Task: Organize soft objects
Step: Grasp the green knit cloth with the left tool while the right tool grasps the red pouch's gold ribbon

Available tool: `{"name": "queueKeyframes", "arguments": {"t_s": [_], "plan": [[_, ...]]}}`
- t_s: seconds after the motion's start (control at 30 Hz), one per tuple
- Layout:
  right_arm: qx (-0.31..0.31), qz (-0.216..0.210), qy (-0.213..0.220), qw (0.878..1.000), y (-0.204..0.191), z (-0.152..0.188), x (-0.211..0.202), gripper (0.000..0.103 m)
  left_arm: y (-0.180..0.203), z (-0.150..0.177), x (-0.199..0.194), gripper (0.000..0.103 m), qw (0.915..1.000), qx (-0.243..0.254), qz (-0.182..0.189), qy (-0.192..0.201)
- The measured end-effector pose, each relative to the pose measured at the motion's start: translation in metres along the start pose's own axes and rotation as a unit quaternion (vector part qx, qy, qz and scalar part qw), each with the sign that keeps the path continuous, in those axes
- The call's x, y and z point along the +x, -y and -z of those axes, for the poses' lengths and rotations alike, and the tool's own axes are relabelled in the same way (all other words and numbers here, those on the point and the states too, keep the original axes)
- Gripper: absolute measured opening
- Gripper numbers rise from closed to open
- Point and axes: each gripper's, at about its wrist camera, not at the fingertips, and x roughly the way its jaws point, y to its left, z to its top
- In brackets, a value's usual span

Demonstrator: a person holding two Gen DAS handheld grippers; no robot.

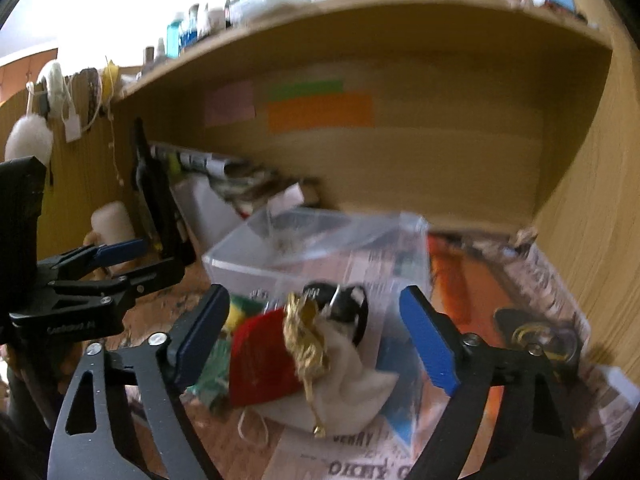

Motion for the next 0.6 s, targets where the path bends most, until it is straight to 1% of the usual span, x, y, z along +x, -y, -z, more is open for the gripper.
{"name": "queueKeyframes", "arguments": {"t_s": [0.07, 0.23, 0.33, 0.37, 0.5, 0.53, 0.6], "plan": [[0.002, -0.009, -0.017, 1.0, 0.0, 0.005, 0.006, 0.079, -0.003, 0.008, 0.006, 0.076, 0.9999, -0.002, 0.001, -0.017], [0.001, -0.024, -0.048, 0.999, -0.003, 0.017, 0.02, 0.075, -0.014, 0.026, 0.019, 0.075, 0.9984, -0.013, -0.009, -0.054], [0.0, -0.026, -0.064, 0.998, -0.004, 0.022, 0.029, 0.07, -0.023, 0.035, 0.026, 0.074, 0.9969, -0.019, -0.015, -0.074], [0.001, -0.028, -0.068, 0.997, -0.003, 0.024, 0.032, 0.066, -0.025, 0.04, 0.029, 0.073, 0.9962, -0.021, -0.018, -0.082], [0.002, -0.03, -0.084, 0.996, -0.003, 0.028, 0.04, 0.052, -0.032, 0.051, 0.038, 0.067, 0.9935, -0.027, -0.014, -0.11], [0.001, -0.03, -0.087, 0.996, -0.003, 0.029, 0.043, 0.051, -0.034, 0.054, 0.041, 0.064, 0.9927, -0.029, -0.014, -0.116], [0.001, -0.029, -0.092, 0.995, -0.003, 0.03, 0.046, 0.045, -0.037, 0.06, 0.049, 0.055, 0.9904, -0.034, -0.009, -0.133]]}}
